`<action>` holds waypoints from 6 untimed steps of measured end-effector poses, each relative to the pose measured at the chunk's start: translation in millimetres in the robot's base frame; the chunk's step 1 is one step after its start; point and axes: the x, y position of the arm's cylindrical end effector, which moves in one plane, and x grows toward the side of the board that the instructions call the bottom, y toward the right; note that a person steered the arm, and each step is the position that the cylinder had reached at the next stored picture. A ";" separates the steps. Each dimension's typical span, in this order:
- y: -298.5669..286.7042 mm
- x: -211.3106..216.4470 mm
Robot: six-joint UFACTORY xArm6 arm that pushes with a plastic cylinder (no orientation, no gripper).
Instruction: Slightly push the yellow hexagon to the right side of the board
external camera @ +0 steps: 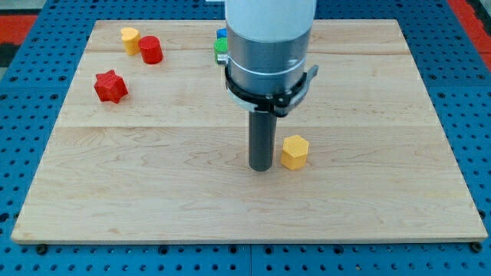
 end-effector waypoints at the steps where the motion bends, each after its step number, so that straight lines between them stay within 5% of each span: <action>1: 47.3 -2.3; 6: 150.2 -59.1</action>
